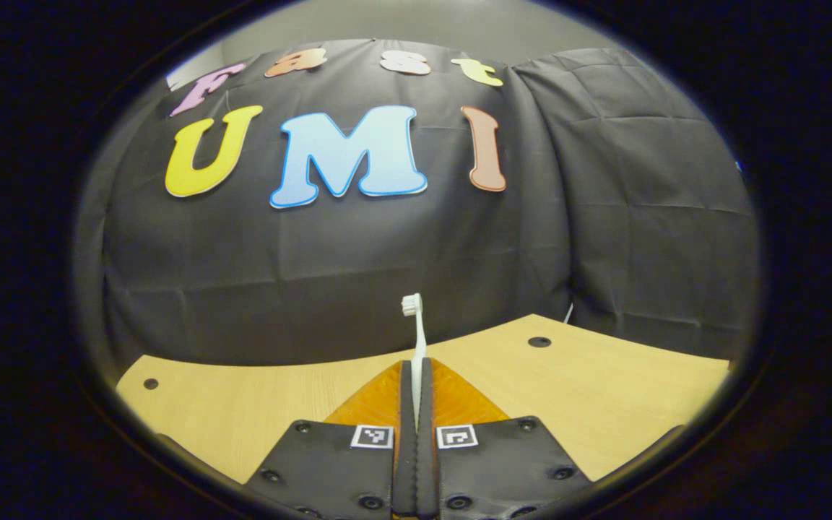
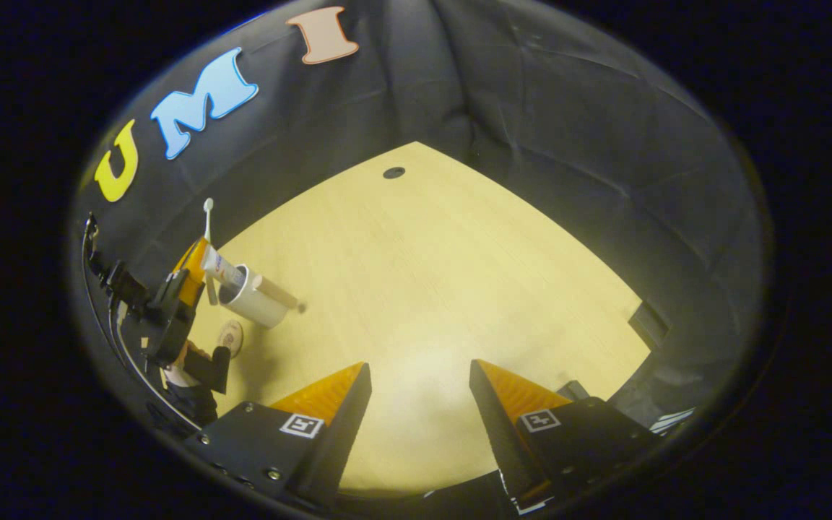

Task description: Put the toothbrush and toothpaste on the desktop into the cup, then pick up the cup and place it on the coaster on the desktop.

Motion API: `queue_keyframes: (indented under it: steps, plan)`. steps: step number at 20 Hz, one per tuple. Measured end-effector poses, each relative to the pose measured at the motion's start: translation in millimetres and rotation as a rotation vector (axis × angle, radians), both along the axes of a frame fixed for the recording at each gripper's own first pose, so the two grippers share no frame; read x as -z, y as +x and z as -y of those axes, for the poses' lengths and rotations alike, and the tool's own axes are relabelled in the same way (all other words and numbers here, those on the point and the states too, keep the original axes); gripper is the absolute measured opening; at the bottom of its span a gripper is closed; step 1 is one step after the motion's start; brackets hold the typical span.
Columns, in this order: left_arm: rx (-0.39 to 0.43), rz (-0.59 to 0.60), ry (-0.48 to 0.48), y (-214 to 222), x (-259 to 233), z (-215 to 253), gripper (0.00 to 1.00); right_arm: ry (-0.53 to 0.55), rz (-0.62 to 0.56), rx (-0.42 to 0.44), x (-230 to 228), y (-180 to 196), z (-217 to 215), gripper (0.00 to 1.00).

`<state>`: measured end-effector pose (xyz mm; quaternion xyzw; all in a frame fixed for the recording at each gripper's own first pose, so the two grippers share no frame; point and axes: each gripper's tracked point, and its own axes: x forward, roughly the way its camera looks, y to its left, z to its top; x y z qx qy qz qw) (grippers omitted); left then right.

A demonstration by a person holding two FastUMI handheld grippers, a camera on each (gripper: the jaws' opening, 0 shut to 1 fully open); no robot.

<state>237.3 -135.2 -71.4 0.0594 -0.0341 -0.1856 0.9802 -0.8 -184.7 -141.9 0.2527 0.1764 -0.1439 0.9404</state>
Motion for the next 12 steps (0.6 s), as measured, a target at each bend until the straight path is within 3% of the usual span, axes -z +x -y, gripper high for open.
queue_keyframes:
  steps: [6,12]
  plan:
    - [-0.010,-0.024,-0.045,8,15,1,0.08,-0.028,-0.035,-0.016,3,-1,-5,0.83]
    - [0.013,0.034,-0.011,5,3,-1,0.08,0.001,-0.047,-0.027,7,5,-16,0.83]
